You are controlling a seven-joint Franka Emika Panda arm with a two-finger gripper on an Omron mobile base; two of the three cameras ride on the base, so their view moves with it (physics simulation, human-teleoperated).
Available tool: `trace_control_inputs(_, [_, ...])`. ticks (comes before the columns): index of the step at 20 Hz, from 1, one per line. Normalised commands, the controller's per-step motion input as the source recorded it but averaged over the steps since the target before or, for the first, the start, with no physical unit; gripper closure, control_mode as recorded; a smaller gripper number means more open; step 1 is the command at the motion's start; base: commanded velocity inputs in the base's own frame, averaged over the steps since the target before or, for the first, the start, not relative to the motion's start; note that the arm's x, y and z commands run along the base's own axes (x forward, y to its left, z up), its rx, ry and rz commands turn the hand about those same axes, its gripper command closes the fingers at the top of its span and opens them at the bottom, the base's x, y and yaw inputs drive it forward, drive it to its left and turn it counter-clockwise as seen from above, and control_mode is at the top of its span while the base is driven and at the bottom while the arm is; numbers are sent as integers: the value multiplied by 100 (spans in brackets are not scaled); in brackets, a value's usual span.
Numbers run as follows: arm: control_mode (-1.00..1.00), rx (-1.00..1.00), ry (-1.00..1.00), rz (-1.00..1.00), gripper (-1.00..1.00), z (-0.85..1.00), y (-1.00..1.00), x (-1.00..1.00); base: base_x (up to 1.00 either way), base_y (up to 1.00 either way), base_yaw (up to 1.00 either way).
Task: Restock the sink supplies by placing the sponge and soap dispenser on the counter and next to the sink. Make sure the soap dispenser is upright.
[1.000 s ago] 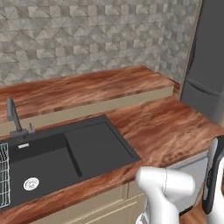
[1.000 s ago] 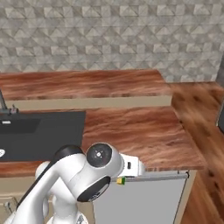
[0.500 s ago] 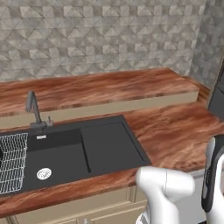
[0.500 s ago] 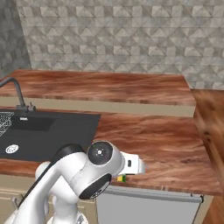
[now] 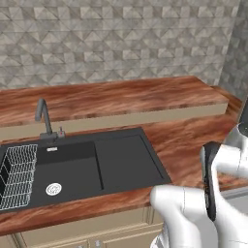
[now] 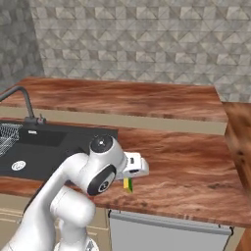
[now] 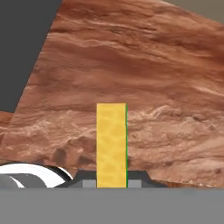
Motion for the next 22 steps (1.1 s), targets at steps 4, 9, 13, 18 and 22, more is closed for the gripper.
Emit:
trace_control_inputs(4, [-100,-22,30,-1,100,-23,69,100,0,0,0])
trace_control_inputs(9, [-100,-14,17,-3,100,-27,26,99,0,0,0])
trace_control_inputs(13, [-100,-10,9,-3,100,-20,1,100,0,0,0])
trace_control_inputs(18, [-100,-5,0,-4,100,-20,11,83,0,0,0])
trace_control_inputs(22, [-100,-1,4,0,100,-23,3,29,0,0,0])
